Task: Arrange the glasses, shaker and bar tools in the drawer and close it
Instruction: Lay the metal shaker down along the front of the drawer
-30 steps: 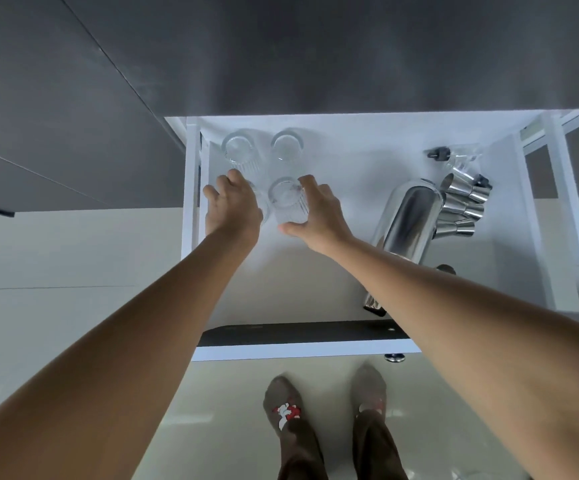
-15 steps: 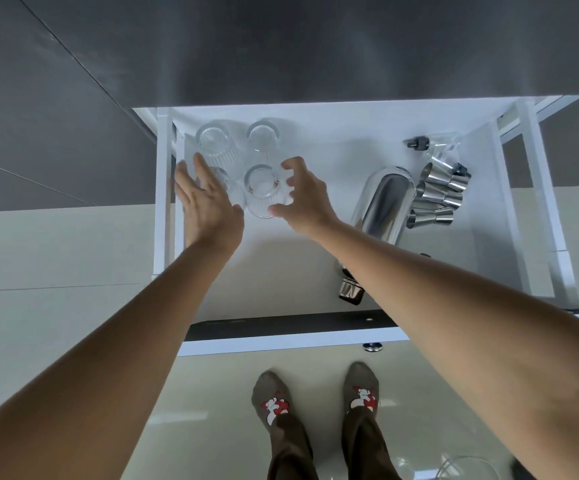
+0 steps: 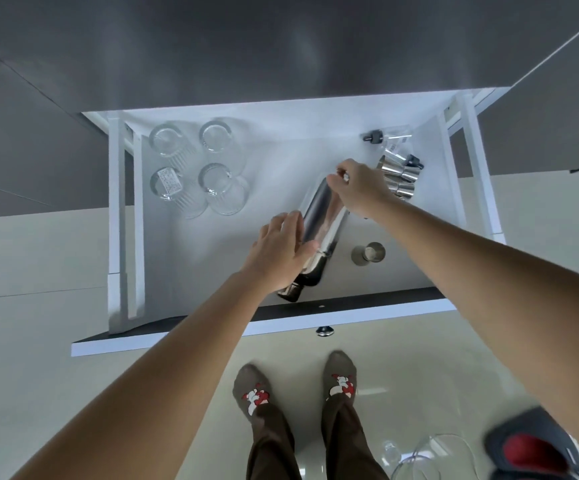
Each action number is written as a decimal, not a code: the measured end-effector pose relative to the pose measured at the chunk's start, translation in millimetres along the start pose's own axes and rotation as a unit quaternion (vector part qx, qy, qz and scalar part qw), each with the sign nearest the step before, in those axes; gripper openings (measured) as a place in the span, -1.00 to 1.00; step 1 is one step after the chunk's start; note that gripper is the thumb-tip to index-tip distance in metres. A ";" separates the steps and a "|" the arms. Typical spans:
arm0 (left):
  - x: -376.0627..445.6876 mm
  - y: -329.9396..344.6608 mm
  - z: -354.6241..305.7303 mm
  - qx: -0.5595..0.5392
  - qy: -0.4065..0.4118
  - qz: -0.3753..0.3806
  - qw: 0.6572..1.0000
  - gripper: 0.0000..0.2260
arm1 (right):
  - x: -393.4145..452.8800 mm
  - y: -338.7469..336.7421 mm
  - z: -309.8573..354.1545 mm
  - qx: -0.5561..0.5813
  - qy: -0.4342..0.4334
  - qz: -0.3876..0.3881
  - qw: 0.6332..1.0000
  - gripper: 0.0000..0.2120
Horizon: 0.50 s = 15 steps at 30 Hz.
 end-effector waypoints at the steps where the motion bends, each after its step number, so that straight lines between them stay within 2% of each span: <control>1: -0.7 -2.6 4.0 -0.001 -0.018 0.013 1.000 -0.58 | -5.1 2.4 2.3 -0.001 0.019 0.010 1.000 -0.64; 5: -6.0 -20.0 23.4 0.019 -0.068 0.051 0.996 -0.51 | -28.2 10.6 14.0 0.005 0.059 0.056 0.997 -0.64; 9: -10.1 -36.5 39.7 0.042 -0.106 0.095 0.989 -0.53 | -53.7 22.6 19.6 0.053 0.094 0.117 0.987 -0.60; 15: -14.4 -46.8 64.1 0.024 -0.168 0.113 0.979 -0.73 | -80.7 40.3 23.0 0.031 0.096 0.173 0.980 -0.46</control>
Point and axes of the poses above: each hand's wrist, its own x-axis towards the middle knuckle, its own y-axis out of the palm, z = x × y, the point moved 2 cm from there along x, towards the middle knuckle, and after that the axes turned 14 degrees about -z, right-handed, at the moved point
